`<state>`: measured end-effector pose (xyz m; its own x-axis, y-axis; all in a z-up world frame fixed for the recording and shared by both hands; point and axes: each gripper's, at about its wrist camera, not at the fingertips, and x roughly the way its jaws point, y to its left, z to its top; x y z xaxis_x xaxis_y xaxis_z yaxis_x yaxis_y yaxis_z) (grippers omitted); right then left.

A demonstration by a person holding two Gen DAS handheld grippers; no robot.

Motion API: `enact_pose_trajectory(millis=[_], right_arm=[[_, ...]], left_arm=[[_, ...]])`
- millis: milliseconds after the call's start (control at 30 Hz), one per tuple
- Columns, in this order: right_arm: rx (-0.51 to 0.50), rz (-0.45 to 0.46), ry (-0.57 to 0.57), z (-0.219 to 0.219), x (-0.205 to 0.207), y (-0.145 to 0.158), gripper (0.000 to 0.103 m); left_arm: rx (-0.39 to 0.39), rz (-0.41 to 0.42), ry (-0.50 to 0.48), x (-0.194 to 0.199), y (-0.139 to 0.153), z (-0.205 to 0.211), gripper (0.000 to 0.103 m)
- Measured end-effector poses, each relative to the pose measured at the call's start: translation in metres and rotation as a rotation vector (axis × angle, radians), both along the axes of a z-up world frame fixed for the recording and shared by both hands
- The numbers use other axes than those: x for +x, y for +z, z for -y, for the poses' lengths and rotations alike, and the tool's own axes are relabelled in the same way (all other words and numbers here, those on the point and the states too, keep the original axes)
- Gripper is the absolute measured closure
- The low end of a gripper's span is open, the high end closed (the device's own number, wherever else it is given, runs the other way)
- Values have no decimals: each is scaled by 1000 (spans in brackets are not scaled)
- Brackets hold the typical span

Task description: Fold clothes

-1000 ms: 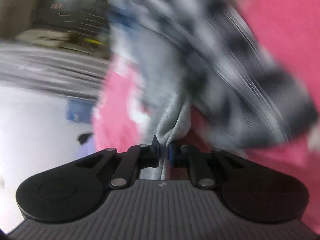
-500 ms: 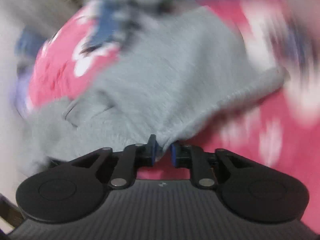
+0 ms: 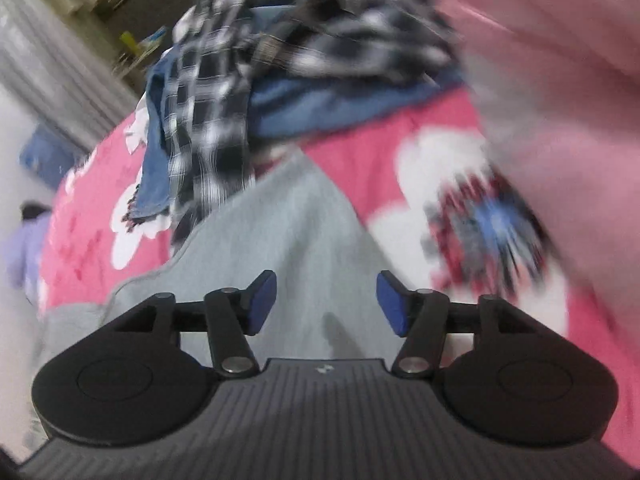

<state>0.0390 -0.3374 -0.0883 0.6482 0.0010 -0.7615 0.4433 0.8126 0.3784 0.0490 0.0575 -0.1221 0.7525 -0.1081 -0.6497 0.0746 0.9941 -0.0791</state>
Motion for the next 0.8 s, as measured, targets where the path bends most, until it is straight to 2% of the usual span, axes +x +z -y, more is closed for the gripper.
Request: enact_pose_trajectory(millis=[100, 200, 333, 400, 467, 500, 567, 600, 633, 700, 800], right_arm=[[-55, 23, 114, 10, 51, -5, 41], [-96, -38, 161, 20, 96, -19, 36], [56, -136, 168, 35, 124, -51, 33], [-3, -138, 197, 24, 124, -48, 35], [-89, -157, 237, 12, 124, -47, 40], [-108, -158, 241, 9, 125, -46, 47], [-124, -153, 241, 9, 127, -44, 65], [-114, -143, 244, 10, 128, -41, 83], [-105, -131, 249, 11, 129, -37, 91], [-133, -102, 282, 7, 130, -25, 93], [-322, -68, 312, -3, 128, 6, 94]], left_arm=[[14, 9, -2, -1, 0, 1, 85], [25, 16, -12, -1, 0, 3, 85], [45, 25, -42, 1, -3, 8, 86], [54, 30, -59, 2, -6, 10, 86], [64, 30, -71, 3, -10, 12, 86], [70, 29, -78, 4, -12, 13, 86], [73, 31, -84, 4, -14, 13, 86], [74, 32, -88, 3, -15, 13, 86], [72, 34, -90, 3, -15, 13, 86], [69, 35, -93, 2, -16, 12, 86], [78, 41, -96, 1, -14, 13, 86]])
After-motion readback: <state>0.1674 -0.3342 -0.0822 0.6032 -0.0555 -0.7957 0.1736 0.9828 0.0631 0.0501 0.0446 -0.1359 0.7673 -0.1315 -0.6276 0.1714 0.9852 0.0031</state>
